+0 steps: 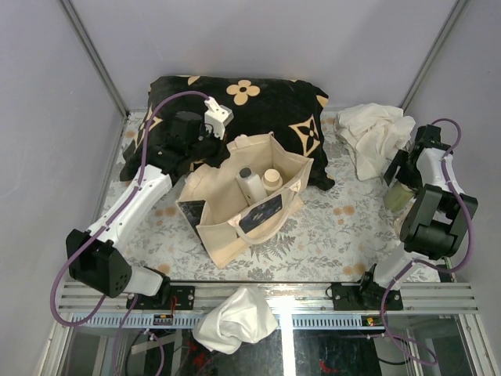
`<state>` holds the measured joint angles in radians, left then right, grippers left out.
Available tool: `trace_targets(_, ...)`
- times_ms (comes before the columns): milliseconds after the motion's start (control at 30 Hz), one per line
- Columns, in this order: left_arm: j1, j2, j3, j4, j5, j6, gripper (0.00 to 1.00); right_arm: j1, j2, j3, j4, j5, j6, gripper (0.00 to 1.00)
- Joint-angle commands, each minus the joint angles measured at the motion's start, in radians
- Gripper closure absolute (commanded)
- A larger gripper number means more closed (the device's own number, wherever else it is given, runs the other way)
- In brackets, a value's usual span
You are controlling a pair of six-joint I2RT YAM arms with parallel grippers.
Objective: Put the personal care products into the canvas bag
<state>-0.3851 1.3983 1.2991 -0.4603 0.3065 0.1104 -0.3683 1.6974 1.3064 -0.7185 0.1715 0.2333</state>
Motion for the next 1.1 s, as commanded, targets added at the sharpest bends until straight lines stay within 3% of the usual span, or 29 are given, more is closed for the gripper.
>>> trace_targets(0,0.008,0.022,0.005,-0.008,-0.003,0.012,1.0,-0.029,0.019,0.035,0.032,-0.043,-0.012,0.09)
trace_targets(133,0.008,0.032,0.013,-0.008,-0.003,0.012,1.0,-0.037,0.034,0.045,0.026,-0.07,-0.015,0.2)
trace_targets(333,0.008,0.046,0.027,-0.01,-0.002,0.01,1.0,-0.037,0.041,0.047,0.016,-0.092,-0.018,0.63)
trace_targets(433,0.009,0.049,0.028,-0.011,0.0,0.01,1.0,-0.037,0.036,0.049,0.003,-0.101,-0.02,0.75)
trace_targets(900,0.009,0.066,0.046,-0.009,0.018,-0.005,1.0,-0.032,-0.065,0.104,-0.023,-0.178,-0.026,1.0)
trace_targets(1067,0.009,0.078,0.055,-0.004,0.031,-0.007,1.0,0.001,-0.129,0.203,-0.039,-0.201,-0.027,1.0)
